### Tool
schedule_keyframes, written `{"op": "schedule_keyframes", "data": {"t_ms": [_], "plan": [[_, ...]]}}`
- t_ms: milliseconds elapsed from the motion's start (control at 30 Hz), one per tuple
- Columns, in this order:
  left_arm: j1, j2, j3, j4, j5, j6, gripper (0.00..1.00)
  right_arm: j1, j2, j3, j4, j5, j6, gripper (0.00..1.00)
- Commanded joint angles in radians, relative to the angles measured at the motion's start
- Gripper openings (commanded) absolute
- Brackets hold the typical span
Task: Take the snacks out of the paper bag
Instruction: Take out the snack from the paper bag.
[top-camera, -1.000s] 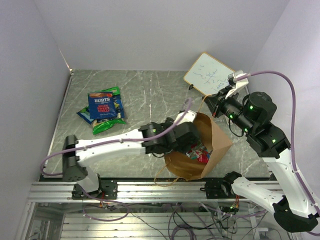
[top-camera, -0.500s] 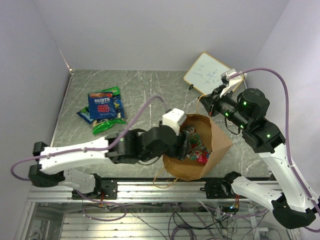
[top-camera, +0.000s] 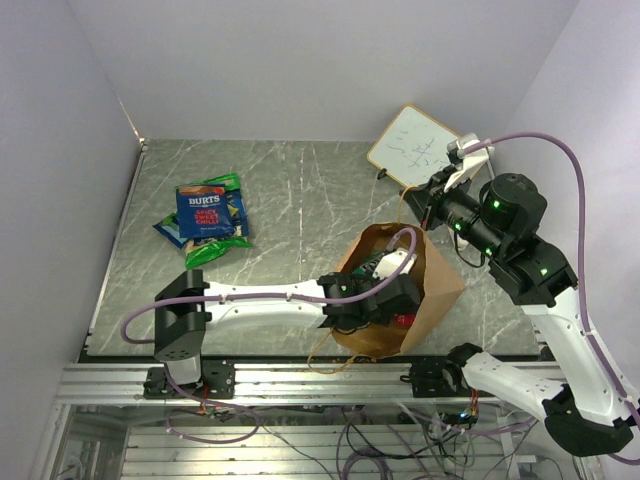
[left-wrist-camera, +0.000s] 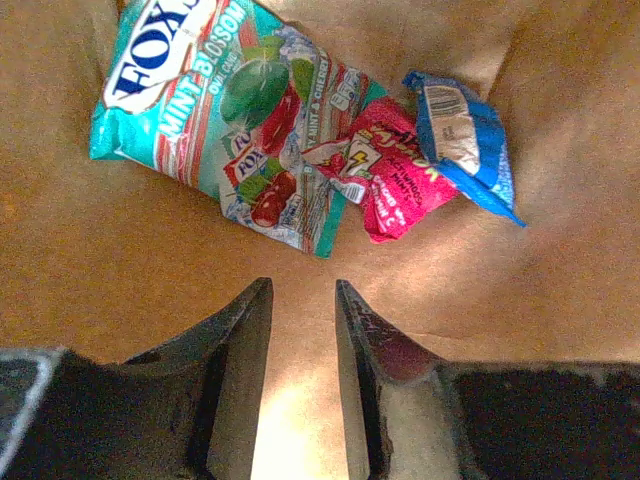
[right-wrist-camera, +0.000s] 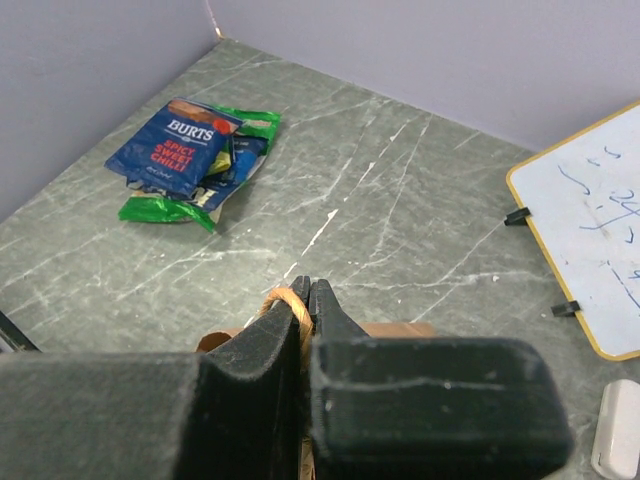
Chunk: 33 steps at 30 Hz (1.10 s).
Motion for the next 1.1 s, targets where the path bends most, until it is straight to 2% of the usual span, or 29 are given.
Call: {"op": "schedule_keyframes", "data": {"t_ms": [0,67,200,300,533,600,867,967,1067], "plan": [[0.016,0.031,-0.038,0.125,-0.005,0.010,0.43,0.003,0.003,0.040,0.000,0.011,0.005,0.00],[0.026,0.053,-0.032,0.144,-0.008,0.017,0.48,0.003,0.004,0.042,-0.008,0.009,0.013,0.00],[0.032,0.127,-0.001,0.161,-0.054,0.052,0.66,0.003,0.002,0.043,-0.033,0.007,0.014,0.00],[0.035,0.190,0.063,0.105,-0.127,0.067,0.77,0.003,-0.001,0.046,-0.050,0.009,0.015,0.00],[0.062,0.270,0.115,-0.015,-0.245,-0.001,0.87,0.003,-0.015,0.032,-0.062,0.012,0.026,0.00],[0.073,0.287,0.124,-0.026,-0.244,-0.005,1.00,0.003,-0.018,0.025,-0.058,0.009,0.031,0.00],[0.096,0.416,0.222,-0.096,-0.223,-0.002,0.99,0.003,-0.015,0.015,-0.047,-0.009,0.044,0.00],[0.135,0.422,0.208,-0.029,-0.089,0.033,0.88,0.003,-0.019,0.003,-0.041,-0.011,0.052,0.00],[0.160,0.418,0.203,0.024,0.012,0.072,0.67,0.003,-0.028,-0.011,-0.035,-0.010,0.056,0.00]]}}
